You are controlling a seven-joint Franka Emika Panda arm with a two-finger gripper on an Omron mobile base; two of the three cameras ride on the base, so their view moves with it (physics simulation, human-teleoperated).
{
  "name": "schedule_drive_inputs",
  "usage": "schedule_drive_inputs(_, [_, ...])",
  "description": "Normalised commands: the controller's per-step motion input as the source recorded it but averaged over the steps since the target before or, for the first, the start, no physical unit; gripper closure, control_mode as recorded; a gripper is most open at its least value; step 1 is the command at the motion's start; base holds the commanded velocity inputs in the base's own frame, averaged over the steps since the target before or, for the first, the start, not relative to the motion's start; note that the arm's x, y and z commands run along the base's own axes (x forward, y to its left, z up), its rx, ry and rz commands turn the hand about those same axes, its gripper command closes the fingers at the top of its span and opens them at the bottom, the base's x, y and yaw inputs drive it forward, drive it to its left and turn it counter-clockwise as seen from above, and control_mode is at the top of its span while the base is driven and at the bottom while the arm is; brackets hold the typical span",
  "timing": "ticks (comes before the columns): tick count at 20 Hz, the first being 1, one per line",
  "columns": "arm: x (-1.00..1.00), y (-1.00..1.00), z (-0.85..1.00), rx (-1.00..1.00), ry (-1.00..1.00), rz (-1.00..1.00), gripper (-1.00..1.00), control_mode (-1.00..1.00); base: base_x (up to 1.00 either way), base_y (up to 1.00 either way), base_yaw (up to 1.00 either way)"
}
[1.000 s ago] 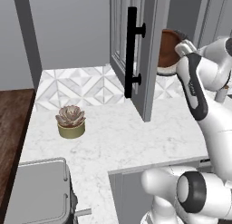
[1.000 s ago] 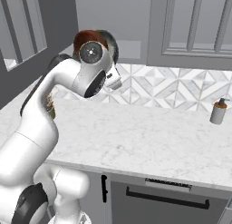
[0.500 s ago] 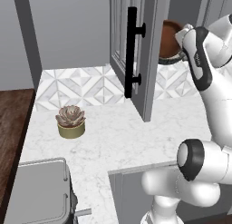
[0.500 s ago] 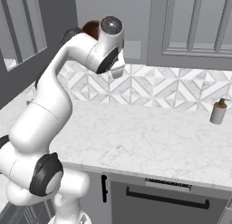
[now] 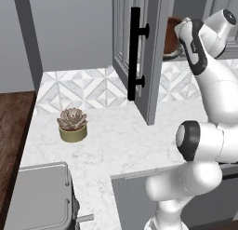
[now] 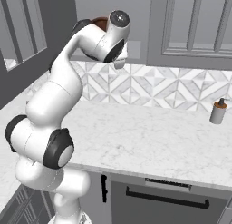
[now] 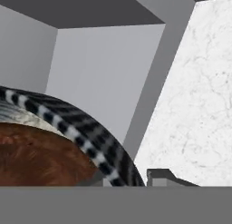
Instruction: Pick up the bowls on the counter and stack them on top of one another in the open cabinet. Place the smaller bowl on top of the larger bowl.
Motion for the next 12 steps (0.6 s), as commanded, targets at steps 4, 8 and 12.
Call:
schedule_drive_inputs(4, [0.75, 0.39, 0.02, 0.09, 0.0, -0.11, 1.0, -1.0, 0.0, 0.0, 0.0])
schedule_drive_inputs(8, [0.57, 0.43, -0.01, 0.02, 0.01, -0.08, 1.0, -1.0, 0.0, 0.0, 0.0])
schedule_drive_inputs(12, [0.35, 0.2, -0.03, 0.0, 0.0, -0.06, -1.0, -1.0, 0.0, 0.0, 0.0])
